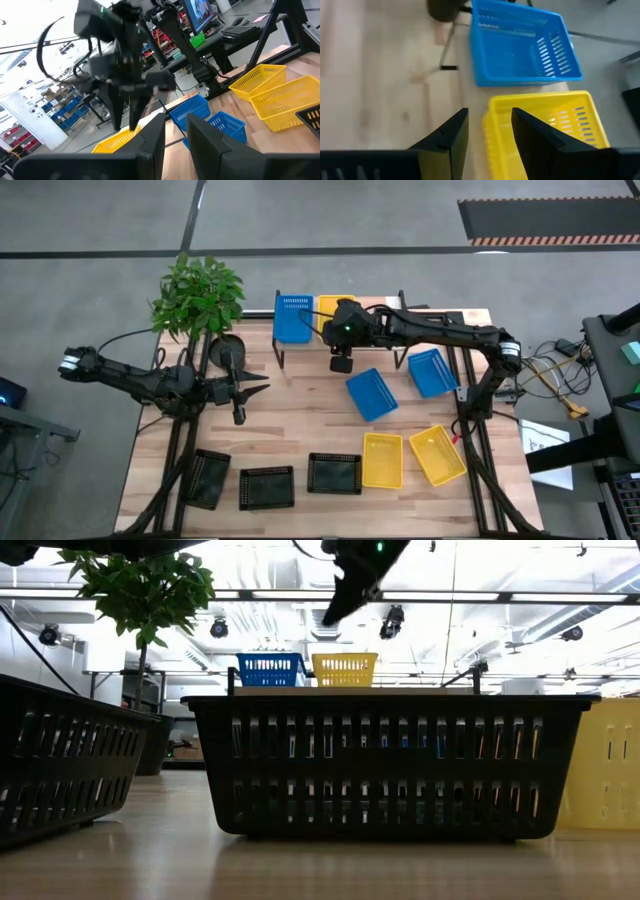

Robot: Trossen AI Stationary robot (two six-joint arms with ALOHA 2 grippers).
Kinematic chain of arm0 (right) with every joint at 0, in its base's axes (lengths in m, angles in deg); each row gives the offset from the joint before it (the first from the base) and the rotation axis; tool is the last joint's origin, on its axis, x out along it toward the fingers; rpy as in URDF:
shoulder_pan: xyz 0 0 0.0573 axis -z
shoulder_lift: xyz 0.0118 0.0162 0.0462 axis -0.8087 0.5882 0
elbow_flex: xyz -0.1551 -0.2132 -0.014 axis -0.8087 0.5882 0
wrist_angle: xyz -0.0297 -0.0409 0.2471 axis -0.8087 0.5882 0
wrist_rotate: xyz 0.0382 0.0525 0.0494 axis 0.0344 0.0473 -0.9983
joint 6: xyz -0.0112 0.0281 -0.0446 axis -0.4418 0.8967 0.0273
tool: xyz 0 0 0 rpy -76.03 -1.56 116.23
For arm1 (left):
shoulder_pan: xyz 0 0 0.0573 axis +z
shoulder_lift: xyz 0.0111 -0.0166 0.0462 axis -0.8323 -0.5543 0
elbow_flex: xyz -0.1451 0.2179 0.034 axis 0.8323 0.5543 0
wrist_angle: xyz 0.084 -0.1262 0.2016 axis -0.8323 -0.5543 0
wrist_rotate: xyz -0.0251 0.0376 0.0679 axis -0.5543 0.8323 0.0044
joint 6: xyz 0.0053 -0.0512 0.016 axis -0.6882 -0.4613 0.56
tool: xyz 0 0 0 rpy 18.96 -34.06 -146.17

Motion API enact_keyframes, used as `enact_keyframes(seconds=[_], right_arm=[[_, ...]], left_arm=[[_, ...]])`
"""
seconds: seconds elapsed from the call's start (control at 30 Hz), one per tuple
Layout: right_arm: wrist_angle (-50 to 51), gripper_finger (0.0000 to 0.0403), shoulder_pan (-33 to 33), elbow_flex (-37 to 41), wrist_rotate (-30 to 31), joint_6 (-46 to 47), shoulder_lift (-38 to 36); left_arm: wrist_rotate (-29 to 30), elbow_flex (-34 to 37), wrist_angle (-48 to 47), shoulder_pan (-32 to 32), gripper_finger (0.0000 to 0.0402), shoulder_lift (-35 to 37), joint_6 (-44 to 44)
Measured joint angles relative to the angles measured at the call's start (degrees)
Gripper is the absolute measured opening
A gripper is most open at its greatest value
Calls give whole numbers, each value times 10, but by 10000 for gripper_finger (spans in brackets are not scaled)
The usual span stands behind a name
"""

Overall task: Stack baskets on shelf by color
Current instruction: Stack the blue bin on top of the other blue bin on the shelf

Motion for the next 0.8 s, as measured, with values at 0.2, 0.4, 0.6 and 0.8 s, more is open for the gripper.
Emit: enact_keyframes(seconds=[0.2, 0.4, 0.6, 0.8], right_arm=[[91, 132, -55, -66, -17, 59, 0], [167, 127, -114, -91, -105, 107, -1], [239, 129, -170, -66, -118, 156, -1], [251, 130, -211, -19, -118, 199, -1]], left_arm=[[0, 0, 0, 0, 63, 0, -1], [0, 0, 0, 0, 63, 0, -2], [0, 0, 0, 0, 63, 0, -2], [0, 0, 0, 0, 63, 0, -2]])
